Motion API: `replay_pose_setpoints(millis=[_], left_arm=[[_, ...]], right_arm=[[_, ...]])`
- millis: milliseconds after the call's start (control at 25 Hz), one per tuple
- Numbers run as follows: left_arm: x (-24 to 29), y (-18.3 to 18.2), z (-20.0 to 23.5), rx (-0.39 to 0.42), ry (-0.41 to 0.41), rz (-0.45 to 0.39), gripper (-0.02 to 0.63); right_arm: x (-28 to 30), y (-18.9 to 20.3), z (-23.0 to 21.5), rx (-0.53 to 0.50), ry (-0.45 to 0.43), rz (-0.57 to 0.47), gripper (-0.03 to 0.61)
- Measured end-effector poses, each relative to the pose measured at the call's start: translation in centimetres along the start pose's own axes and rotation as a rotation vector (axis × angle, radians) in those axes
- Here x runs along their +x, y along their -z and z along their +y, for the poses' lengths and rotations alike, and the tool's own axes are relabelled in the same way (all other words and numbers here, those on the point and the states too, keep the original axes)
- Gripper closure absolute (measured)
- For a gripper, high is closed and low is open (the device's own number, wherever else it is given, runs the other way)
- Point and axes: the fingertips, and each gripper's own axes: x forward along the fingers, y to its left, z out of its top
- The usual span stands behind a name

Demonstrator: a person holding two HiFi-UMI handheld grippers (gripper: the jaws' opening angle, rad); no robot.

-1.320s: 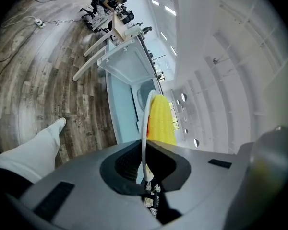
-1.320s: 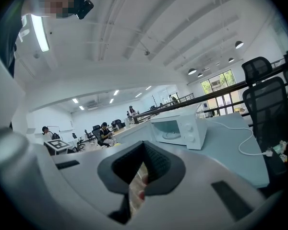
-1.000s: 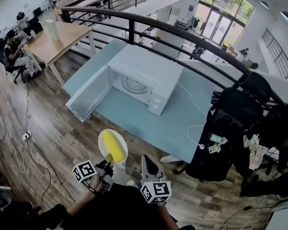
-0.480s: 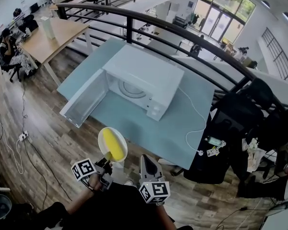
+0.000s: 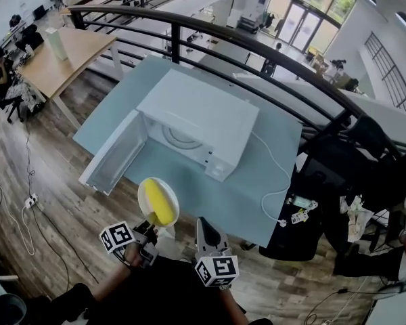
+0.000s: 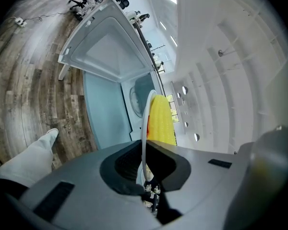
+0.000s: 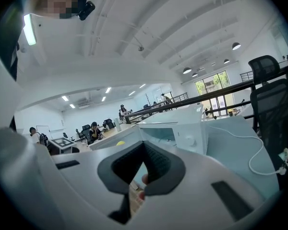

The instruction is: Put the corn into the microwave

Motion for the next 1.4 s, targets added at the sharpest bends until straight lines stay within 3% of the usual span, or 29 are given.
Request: replay_pose_setpoints(millis=[1400], left_arm=[[13.0, -11.0, 2.2, 0.05, 0.003, 0.212, 0.594]], right_arm=[[14.9, -2.5, 2.2, -0.048, 0.072, 0.025, 0.569]])
